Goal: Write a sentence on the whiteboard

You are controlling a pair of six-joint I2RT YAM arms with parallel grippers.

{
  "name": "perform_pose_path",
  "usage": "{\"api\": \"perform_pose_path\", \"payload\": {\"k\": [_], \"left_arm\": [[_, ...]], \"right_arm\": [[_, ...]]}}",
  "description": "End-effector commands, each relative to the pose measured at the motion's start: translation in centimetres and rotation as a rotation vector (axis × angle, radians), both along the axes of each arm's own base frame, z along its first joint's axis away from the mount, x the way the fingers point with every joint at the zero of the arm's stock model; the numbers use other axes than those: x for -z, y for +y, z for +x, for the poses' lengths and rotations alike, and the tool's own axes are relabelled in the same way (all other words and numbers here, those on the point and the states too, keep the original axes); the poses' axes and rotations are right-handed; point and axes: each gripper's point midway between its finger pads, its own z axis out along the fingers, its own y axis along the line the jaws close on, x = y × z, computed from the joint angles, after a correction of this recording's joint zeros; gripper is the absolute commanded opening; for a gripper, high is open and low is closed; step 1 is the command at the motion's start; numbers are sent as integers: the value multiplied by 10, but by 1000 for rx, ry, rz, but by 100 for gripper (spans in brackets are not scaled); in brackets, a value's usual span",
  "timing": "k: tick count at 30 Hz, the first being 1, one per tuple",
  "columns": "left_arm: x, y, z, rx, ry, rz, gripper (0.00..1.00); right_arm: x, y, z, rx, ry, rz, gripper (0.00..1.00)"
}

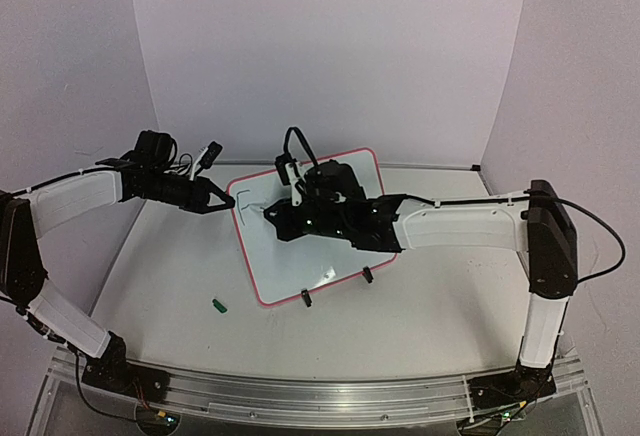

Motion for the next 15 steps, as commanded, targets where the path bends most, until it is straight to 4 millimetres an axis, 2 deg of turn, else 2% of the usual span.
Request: {"api": "perform_pose_path", "payload": {"k": [1, 5, 10, 15], "left_arm": [[8, 4, -1, 12, -28, 50, 0], [8, 4, -1, 11, -29, 51, 0], [8, 4, -1, 12, -30, 52, 0], [7, 4, -1, 12, -32, 51, 0]], "right_arm": [[-20, -12, 7, 52, -25, 22, 0], [-24, -13, 5, 41, -29, 31, 0], [-50, -13, -15, -54, -34, 98, 0], [-72, -25, -30, -89, -46, 136, 0]]}}
